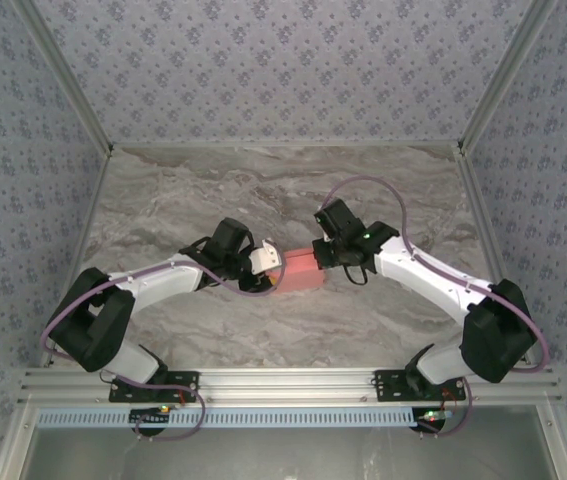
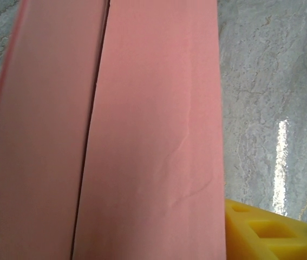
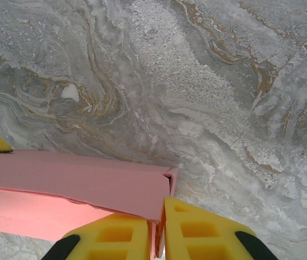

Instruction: Fold the paper box

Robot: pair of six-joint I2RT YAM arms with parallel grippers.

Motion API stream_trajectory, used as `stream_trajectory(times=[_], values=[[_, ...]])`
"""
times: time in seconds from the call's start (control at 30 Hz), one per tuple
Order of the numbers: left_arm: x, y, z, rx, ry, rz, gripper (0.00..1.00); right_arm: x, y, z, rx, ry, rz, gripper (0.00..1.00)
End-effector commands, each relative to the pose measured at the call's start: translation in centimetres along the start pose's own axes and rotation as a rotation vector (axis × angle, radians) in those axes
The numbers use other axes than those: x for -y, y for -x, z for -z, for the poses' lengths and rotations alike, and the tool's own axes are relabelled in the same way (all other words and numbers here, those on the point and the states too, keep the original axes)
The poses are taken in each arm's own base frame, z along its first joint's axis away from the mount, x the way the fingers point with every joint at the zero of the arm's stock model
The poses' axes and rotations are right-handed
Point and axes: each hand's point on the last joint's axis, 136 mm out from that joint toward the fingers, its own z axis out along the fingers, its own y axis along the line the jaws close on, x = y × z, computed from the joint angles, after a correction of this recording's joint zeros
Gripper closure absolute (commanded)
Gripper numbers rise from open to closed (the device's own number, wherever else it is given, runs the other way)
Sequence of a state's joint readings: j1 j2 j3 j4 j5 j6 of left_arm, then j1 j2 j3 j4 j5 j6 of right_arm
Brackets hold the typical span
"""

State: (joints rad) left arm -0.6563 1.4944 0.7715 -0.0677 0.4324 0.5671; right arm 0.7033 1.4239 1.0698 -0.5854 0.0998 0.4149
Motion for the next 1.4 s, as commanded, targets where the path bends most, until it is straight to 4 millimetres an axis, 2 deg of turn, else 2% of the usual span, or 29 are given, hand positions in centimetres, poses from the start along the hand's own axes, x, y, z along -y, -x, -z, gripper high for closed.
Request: stream_trajectory(times=[0.0,0.33,0.57,0.67,0.9,1.03,1.2,1.27,1.33,1.37], values=[[-0.9,1.6,-0.1,0.038,0.013,-0.036,0.46,-0.6,-1.9,-1.3,-0.064,-0.022,-0.046,0.85],[-2.6,2.0,0.7,0.059,0.135,0.015,0.42,0.5,-2.5,-1.3,-0.054,-0.124,-0.121,0.85],[-1.9,1.4,0.5,0.054,0.126,-0.017,0.46,-1.0,-1.6,-0.6,-0.052,-0.111,-0.136,0.84],[-1.6,1.4,0.4,0.057,0.114,-0.034,0.47,-1.4,-1.1,-0.3,-0.049,-0.103,-0.136,0.80],[-1.3,1.0,0.0,0.029,0.080,-0.046,0.50,-0.8,-1.2,0.0,-0.064,-0.146,-0.132,0.74],[-0.9,1.2,0.0,0.046,0.053,-0.051,0.50,-0.1,-1.5,0.1,-0.075,-0.173,-0.118,0.75],[-0.9,1.1,-0.1,0.041,0.047,-0.046,0.50,-0.2,-1.1,0.1,-0.071,-0.173,-0.112,0.82],[-0.9,1.1,-0.1,0.035,0.035,-0.047,0.50,-0.6,-0.5,0.4,-0.066,-0.162,-0.113,0.78],[-0.7,1.0,-0.2,0.025,0.020,-0.044,0.50,-0.3,-0.4,0.5,-0.063,-0.176,-0.112,0.66],[-0.7,1.0,-0.1,0.026,0.018,-0.044,0.50,-0.3,-0.3,0.5,-0.059,-0.180,-0.113,0.65]])
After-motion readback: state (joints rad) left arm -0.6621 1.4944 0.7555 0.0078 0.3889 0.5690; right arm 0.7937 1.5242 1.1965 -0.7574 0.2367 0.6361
